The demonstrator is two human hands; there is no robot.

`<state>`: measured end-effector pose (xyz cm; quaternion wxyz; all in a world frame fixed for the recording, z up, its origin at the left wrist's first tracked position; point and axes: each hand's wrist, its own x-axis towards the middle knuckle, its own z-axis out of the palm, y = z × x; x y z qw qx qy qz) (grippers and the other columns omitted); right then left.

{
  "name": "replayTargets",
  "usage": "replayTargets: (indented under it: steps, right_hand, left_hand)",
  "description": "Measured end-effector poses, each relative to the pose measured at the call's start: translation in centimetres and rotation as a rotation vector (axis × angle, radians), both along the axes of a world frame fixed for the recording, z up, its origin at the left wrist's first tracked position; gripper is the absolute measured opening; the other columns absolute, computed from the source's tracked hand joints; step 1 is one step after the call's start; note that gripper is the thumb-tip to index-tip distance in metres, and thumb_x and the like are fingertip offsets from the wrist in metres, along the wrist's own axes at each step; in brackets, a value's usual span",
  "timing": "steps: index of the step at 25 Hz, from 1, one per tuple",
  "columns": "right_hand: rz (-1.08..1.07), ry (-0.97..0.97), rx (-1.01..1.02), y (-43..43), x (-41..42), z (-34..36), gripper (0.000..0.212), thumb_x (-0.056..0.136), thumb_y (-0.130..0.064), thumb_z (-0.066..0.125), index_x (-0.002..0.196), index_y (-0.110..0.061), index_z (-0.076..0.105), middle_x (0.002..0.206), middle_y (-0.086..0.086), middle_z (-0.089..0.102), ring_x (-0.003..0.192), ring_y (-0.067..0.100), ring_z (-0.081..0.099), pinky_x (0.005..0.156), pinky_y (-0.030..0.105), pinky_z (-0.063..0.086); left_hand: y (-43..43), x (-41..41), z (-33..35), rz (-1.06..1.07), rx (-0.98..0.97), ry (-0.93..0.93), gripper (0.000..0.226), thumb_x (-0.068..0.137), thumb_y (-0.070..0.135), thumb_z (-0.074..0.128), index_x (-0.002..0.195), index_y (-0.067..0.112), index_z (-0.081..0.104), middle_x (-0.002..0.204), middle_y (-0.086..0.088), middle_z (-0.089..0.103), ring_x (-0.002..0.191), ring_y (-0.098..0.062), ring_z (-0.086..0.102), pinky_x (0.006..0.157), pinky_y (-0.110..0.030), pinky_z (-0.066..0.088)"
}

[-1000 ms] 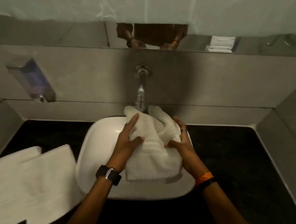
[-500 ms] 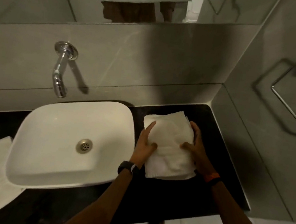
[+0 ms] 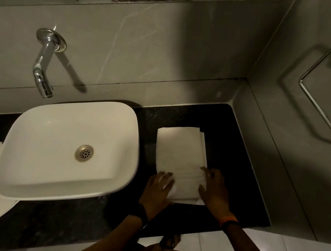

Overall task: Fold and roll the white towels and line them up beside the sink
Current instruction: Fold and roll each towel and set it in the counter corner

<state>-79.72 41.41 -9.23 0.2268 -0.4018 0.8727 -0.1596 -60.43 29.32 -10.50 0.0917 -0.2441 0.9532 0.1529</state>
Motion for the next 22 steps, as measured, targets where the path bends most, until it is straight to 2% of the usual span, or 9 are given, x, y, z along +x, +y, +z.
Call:
replayTargets:
  steps: [3, 7, 10, 12, 14, 16, 19, 21, 22]
  right_hand:
    - [0.355, 0.198, -0.072, 0.9, 0.9, 0.6, 0.058, 0.071, -0.035, 0.065, 0.126, -0.025, 0.054, 0.129, 0.007, 0.054, 0.120, 0.030, 0.051, 0.095, 0.044, 0.046]
    - [0.569, 0.314, 0.066, 1.5, 2.0, -0.4, 0.065, 0.060, -0.036, 0.073, 0.121, -0.019, 0.062, 0.122, 0.008, 0.066, 0.112, 0.030, 0.062, 0.098, 0.051, 0.049]
    - [0.604, 0.409, 0.059, 0.8, 2.0, -0.4, 0.060, 0.054, -0.030, 0.086, 0.110, -0.014, 0.070, 0.106, 0.008, 0.073, 0.092, 0.029, 0.070, 0.083, 0.042, 0.059]
    - [0.572, 0.405, 0.062, 0.2, 1.8, 0.0, 0.054, 0.060, -0.031, 0.085, 0.109, -0.014, 0.070, 0.101, 0.007, 0.073, 0.087, 0.028, 0.069, 0.075, 0.034, 0.059]
    - [0.492, 0.291, 0.076, -0.2, 1.5, 0.6, 0.044, 0.080, -0.026, 0.068, 0.123, -0.017, 0.061, 0.109, 0.007, 0.069, 0.098, 0.029, 0.064, 0.085, 0.035, 0.052]
    - [0.372, 0.067, 0.079, -1.0, 0.5, 1.3, 0.042, 0.090, -0.023, 0.049, 0.133, -0.025, 0.050, 0.117, 0.007, 0.065, 0.104, 0.030, 0.059, 0.093, 0.040, 0.048]
    - [0.221, -0.275, 0.034, -3.0, -1.6, 2.4, 0.036, 0.093, -0.018, 0.050, 0.128, -0.027, 0.050, 0.129, 0.008, 0.057, 0.112, 0.030, 0.058, 0.097, 0.045, 0.049]
    - [0.208, -0.262, 0.016, -4.1, -2.7, 2.3, 0.035, 0.092, -0.014, 0.057, 0.125, -0.023, 0.052, 0.133, 0.008, 0.050, 0.117, 0.028, 0.056, 0.098, 0.044, 0.050]
    - [0.212, -0.216, 0.037, -4.4, -2.8, 2.1, 0.035, 0.090, -0.016, 0.061, 0.124, -0.023, 0.053, 0.132, 0.007, 0.047, 0.115, 0.027, 0.056, 0.095, 0.042, 0.052]
  left_hand:
    - [0.4, 0.1, -0.3, -0.129, -0.133, 0.125, 0.062, 0.061, 0.035, 0.084, 0.114, 0.009, 0.066, 0.114, -0.009, 0.069, 0.101, -0.030, 0.067, 0.083, -0.039, 0.058]
    - [1.1, -1.0, -0.8, -0.164, -0.180, 0.141, 0.042, 0.062, 0.020, 0.084, 0.101, 0.010, 0.073, 0.096, -0.006, 0.074, 0.084, -0.023, 0.070, 0.068, -0.029, 0.059]
    - [0.8, -1.3, -0.3, -0.096, -0.156, 0.137, 0.040, 0.063, 0.019, 0.083, 0.100, 0.011, 0.072, 0.093, -0.006, 0.073, 0.081, -0.023, 0.069, 0.064, -0.027, 0.058]
    - [0.5, -1.6, 0.3, -0.042, -0.048, 0.144, 0.040, 0.071, 0.006, 0.073, 0.111, 0.006, 0.066, 0.100, -0.014, 0.070, 0.089, -0.031, 0.067, 0.073, -0.032, 0.057]
    - [-0.4, -1.9, 1.0, 0.146, 0.291, 0.233, 0.044, 0.082, 0.003, 0.057, 0.126, 0.008, 0.055, 0.117, -0.016, 0.064, 0.105, -0.031, 0.061, 0.090, -0.034, 0.052]
    - [-1.4, -1.7, 1.3, 0.319, 0.517, 0.351, 0.042, 0.084, 0.009, 0.058, 0.125, 0.014, 0.050, 0.122, -0.010, 0.058, 0.109, -0.025, 0.058, 0.092, -0.025, 0.047]
    - [-2.1, -1.3, 1.1, 0.439, 0.522, 0.492, 0.035, 0.086, 0.002, 0.057, 0.120, 0.011, 0.051, 0.125, -0.010, 0.047, 0.114, -0.024, 0.052, 0.095, -0.021, 0.040]
    - [-1.9, -1.1, 0.7, 0.476, 0.426, 0.510, 0.028, 0.093, 0.007, 0.053, 0.120, 0.011, 0.054, 0.129, -0.011, 0.047, 0.118, -0.022, 0.048, 0.103, -0.029, 0.040]
    - [-1.8, -1.0, 0.4, 0.448, 0.273, 0.487, 0.025, 0.094, 0.013, 0.052, 0.119, 0.012, 0.058, 0.127, -0.012, 0.051, 0.117, -0.024, 0.049, 0.102, -0.034, 0.044]
